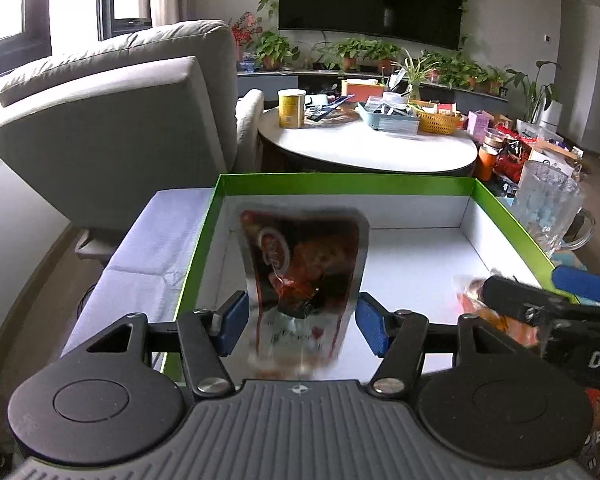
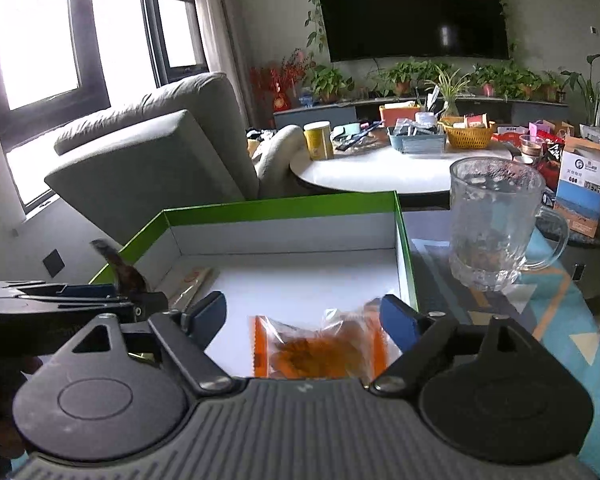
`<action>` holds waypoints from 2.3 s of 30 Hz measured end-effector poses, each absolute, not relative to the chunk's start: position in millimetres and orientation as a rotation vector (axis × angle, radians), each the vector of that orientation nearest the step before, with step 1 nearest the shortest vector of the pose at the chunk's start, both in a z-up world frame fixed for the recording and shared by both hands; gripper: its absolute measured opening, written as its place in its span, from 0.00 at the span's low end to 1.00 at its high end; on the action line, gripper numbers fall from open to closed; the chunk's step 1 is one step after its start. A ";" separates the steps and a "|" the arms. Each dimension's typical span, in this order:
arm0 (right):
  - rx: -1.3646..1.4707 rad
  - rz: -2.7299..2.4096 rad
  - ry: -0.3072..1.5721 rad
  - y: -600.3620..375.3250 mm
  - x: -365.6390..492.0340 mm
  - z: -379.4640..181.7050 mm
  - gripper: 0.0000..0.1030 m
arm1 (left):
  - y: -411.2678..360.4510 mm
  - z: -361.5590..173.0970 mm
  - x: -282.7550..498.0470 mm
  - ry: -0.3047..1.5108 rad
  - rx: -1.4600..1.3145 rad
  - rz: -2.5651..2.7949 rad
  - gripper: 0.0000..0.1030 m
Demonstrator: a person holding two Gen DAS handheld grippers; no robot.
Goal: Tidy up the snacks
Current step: 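Drop the red-white bag and orange peanut bag into the green box with both grippers, then move both grippers back to the snack pile, then grasp the brown bread bag with the left gripper while the right grasps the yellow cake pack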
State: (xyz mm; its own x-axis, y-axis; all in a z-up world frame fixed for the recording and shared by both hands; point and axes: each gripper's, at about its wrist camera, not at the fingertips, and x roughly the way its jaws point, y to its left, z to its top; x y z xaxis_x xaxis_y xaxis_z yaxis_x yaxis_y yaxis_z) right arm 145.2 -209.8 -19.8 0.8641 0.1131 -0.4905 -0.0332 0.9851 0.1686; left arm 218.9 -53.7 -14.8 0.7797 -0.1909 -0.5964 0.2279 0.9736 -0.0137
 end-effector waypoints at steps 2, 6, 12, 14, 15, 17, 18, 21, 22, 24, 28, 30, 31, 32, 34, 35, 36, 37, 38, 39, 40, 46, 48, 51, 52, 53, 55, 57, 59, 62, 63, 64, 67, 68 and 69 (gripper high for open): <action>0.155 0.070 0.509 -209.5 139.4 -16.1 0.57 | -51.7 -13.1 212.6 0.629 0.059 -0.228 0.54; 0.163 0.074 0.502 -210.1 133.4 -11.7 0.57 | -46.1 -7.7 200.2 0.611 0.049 -0.219 0.54; 0.175 0.072 0.488 -210.9 119.6 -8.3 0.57 | -30.7 4.4 180.8 0.577 0.025 -0.197 0.55; 0.179 0.074 0.484 -211.0 113.9 -7.2 0.57 | -24.8 6.2 172.8 0.575 0.018 -0.190 0.57; 0.180 0.075 0.482 -210.9 111.8 -7.0 0.57 | -21.8 6.3 167.9 0.575 0.015 -0.186 0.58; 0.181 0.076 0.478 -210.0 106.6 -6.3 0.57 | -16.5 4.7 158.8 0.580 0.012 -0.180 0.59; 0.183 0.078 0.477 -209.9 104.6 -6.1 0.57 | -13.9 3.1 154.2 0.588 0.012 -0.178 0.59; 0.193 0.086 0.476 -209.3 97.2 -6.8 0.57 | -6.6 -4.3 143.6 0.620 0.001 -0.174 0.59; 0.196 0.088 0.477 -209.0 95.2 -7.4 0.57 | -4.4 -7.1 141.7 0.633 -0.006 -0.173 0.59; 0.200 0.089 0.481 -207.7 90.6 -10.0 0.57 | -0.7 -14.3 137.9 0.663 -0.018 -0.169 0.59; 0.209 0.093 0.500 -206.9 83.3 -14.7 0.57 | 0.8 -27.3 131.1 0.705 -0.015 -0.170 0.59; 0.213 0.095 0.504 -205.8 79.1 -15.9 0.57 | 0.0 -32.0 126.0 0.715 -0.012 -0.172 0.59; 0.214 0.098 0.505 -205.2 76.6 -16.2 0.57 | -0.1 -33.9 124.7 0.721 -0.011 -0.177 0.59; 0.212 0.102 0.507 -204.3 74.2 -17.0 0.57 | -0.1 -36.3 122.6 0.727 -0.010 -0.181 0.59; 0.203 0.109 0.512 -202.1 68.6 -19.0 0.57 | -2.0 -40.0 122.3 0.740 -0.004 -0.187 0.59; 0.199 0.112 0.515 -201.1 66.6 -20.3 0.57 | -3.1 -42.0 121.4 0.744 -0.001 -0.189 0.59; 0.193 0.115 0.517 -200.6 64.8 -21.4 0.57 | -3.6 -43.6 121.1 0.749 0.002 -0.191 0.59; 0.186 0.119 0.522 -199.6 63.3 -22.8 0.57 | -4.4 -45.4 121.2 0.755 0.003 -0.193 0.59; 0.181 0.119 0.525 -198.8 62.7 -23.7 0.57 | -5.5 -47.2 121.3 0.760 0.005 -0.197 0.59; 0.177 0.117 0.528 -198.3 62.1 -24.8 0.57 | -7.2 -48.5 121.9 0.765 0.006 -0.200 0.59; 0.176 0.114 0.531 -198.3 61.1 -25.8 0.57 | -8.5 -50.3 122.7 0.770 0.007 -0.202 0.59; 0.166 0.133 0.565 -198.3 55.8 -34.9 0.57 | -9.4 -55.7 128.4 0.779 -0.003 -0.186 0.59; 0.145 0.152 0.579 -194.5 52.6 -39.5 0.57 | -8.9 -57.3 129.5 0.780 -0.001 -0.180 0.59; 0.124 0.192 0.607 -187.7 49.7 -47.2 0.57 | -7.9 -60.6 131.6 0.784 -0.005 -0.182 0.58; 0.123 0.207 0.615 -185.7 49.8 -49.4 0.57 | -6.7 -61.2 131.0 0.779 -0.009 -0.186 0.56; 0.123 0.219 0.620 -183.4 50.0 -50.9 0.57 | -5.6 -61.6 130.0 0.773 -0.009 -0.192 0.53; 0.111 0.224 0.621 -178.1 51.4 -53.4 0.57 | -4.5 -62.1 128.0 0.767 -0.005 -0.202 0.50; 0.087 0.213 0.624 -174.3 55.0 -55.5 0.57 | -2.4 -61.7 125.5 0.762 -0.006 -0.217 0.44; 0.072 0.204 0.631 -172.6 59.7 -57.7 0.57 | -1.1 -60.9 122.6 0.761 -0.005 -0.229 0.44; 0.063 0.187 0.644 -171.4 66.5 -60.6 0.56 | 1.6 -60.0 117.9 0.760 -0.012 -0.242 0.43; 0.062 0.182 0.644 -170.9 68.1 -61.1 0.56 | 1.8 -59.6 116.6 0.759 -0.013 -0.245 0.43; 0.061 0.179 0.641 -170.5 69.0 -61.1 0.56 | 2.1 -59.3 115.5 0.760 -0.014 -0.247 0.43; 0.058 0.197 0.635 -167.0 72.5 -60.9 0.56 | 2.9 -58.0 113.4 0.762 -0.016 -0.247 0.43; 0.063 0.211 0.643 -165.8 74.3 -60.9 0.56 | 3.2 -57.6 113.0 0.762 -0.018 -0.247 0.43; 0.063 0.215 0.652 -164.1 75.6 -61.2 0.56 | 3.7 -57.0 112.6 0.762 -0.020 -0.246 0.43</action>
